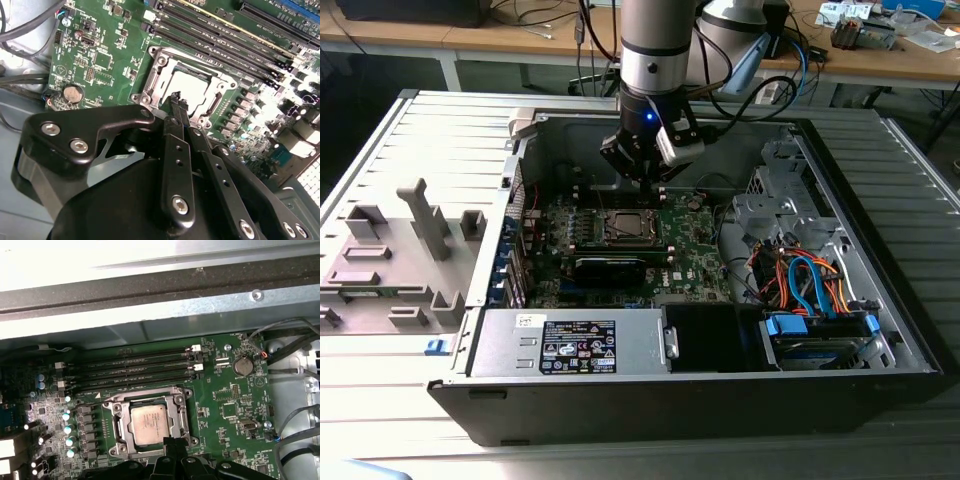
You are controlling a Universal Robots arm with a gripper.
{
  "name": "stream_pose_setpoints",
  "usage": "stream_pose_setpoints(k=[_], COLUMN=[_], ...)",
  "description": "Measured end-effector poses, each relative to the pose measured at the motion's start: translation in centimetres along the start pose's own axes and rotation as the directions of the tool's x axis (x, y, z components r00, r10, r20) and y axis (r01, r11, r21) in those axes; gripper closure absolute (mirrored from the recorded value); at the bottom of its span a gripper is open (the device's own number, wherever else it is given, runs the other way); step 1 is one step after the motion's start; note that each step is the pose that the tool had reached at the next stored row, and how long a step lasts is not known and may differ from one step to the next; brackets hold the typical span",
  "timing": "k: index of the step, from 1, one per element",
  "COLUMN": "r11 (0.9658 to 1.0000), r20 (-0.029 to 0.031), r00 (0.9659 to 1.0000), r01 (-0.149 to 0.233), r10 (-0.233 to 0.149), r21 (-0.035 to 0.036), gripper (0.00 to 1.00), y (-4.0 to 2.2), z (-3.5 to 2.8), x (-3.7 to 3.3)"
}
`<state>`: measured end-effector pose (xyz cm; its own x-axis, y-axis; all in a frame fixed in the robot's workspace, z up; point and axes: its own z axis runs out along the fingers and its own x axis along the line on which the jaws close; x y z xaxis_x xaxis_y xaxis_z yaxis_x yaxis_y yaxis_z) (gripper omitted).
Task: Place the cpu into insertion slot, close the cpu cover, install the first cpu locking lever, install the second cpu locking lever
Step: 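Install the first cpu locking lever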
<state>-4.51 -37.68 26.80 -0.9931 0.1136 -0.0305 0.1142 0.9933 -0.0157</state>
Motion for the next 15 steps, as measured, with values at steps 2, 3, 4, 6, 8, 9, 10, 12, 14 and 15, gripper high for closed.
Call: stream_pose_setpoints(k=[2, 3, 4, 6, 8, 9, 10, 12, 14, 15], r11=[0.9999, 0.9999, 0.9998, 0.9995, 0.9991, 0.999, 0.9986, 0.9978, 0.9968, 0.9966], r20=[-0.0011, -0.0031, -0.0063, -0.0151, -0.023, -0.0247, -0.025, -0.0249, -0.0246, -0.0245], r00=[0.9999, 0.9999, 0.9997, 0.9993, 0.9989, 0.9987, 0.9983, 0.9975, 0.9965, 0.9963], r01=[0.01, 0.015, 0.022, 0.033, 0.042, 0.045, 0.053, 0.067, 0.079, 0.082], r10=[-0.01, -0.015, -0.022, -0.033, -0.042, -0.045, -0.053, -0.067, -0.079, -0.082], r21=[-0.0007, -0.0008, -0.001, -0.0007, -0.0001, -0.0001, -0.0004, -0.0008, -0.0013, -0.0014], gripper=[0.89, 0.89, 0.89, 0.89, 0.89, 0.89, 0.89, 0.89, 0.89, 0.89], y=[0.0, -0.01, 0.0, 0.0, 0.0, 0.0, 0.0, 0.0, 0.0, 0.0], z=[0.02, 0.03, 0.05, 0.09, 0.09, 0.09, 0.1, 0.1, 0.11, 0.11], x=[0.0, 0.01, 0.0, 0.0, 0.0, 0.01, 0.01, 0.01, 0.01, 0.0])
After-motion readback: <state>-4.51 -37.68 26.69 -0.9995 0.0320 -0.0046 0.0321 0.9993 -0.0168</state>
